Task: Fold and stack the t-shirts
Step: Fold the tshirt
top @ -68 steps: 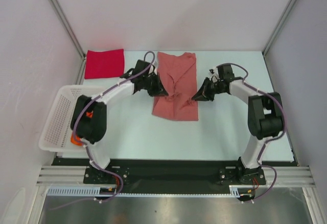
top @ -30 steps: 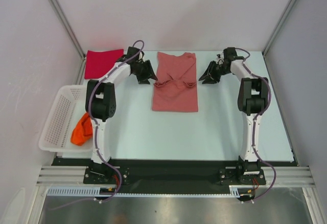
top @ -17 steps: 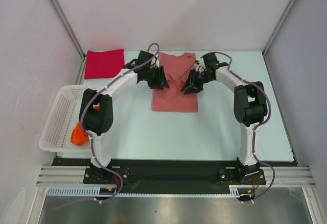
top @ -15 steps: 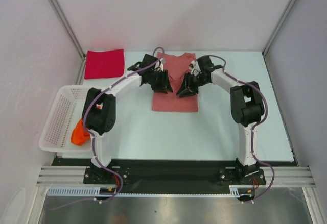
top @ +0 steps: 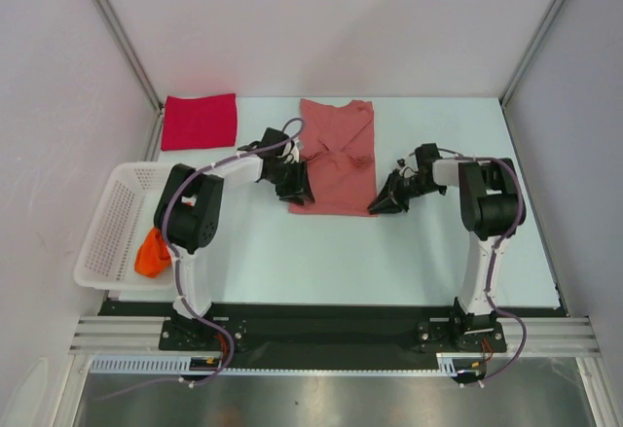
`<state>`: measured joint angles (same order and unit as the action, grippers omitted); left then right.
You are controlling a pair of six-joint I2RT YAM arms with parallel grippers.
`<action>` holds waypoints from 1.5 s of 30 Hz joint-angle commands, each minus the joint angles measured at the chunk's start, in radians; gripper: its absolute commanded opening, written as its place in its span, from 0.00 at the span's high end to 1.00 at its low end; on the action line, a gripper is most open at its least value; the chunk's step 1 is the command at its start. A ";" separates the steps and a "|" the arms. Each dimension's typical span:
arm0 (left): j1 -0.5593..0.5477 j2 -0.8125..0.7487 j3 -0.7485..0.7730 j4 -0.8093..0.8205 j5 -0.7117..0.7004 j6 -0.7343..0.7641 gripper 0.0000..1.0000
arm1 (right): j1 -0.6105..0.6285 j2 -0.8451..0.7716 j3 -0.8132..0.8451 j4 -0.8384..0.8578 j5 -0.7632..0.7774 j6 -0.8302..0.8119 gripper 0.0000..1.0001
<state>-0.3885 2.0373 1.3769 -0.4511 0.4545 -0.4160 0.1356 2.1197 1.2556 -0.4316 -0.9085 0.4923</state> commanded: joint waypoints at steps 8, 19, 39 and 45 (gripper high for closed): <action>0.049 -0.125 -0.050 0.169 0.047 -0.067 0.53 | -0.019 -0.161 0.017 0.060 -0.017 0.032 0.78; 0.105 0.188 0.172 0.417 0.185 -0.256 0.53 | 0.041 0.154 0.229 0.521 -0.037 0.391 0.91; 0.178 0.226 0.452 0.264 0.151 -0.238 0.47 | -0.119 0.324 0.699 0.247 0.046 0.347 0.94; 0.177 0.025 0.272 0.281 0.188 -0.198 0.45 | -0.065 0.178 0.610 0.177 -0.003 0.298 0.90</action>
<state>-0.2188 2.2276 1.7012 -0.1932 0.6136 -0.6701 0.0204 2.4310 1.8980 -0.1982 -0.8669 0.8349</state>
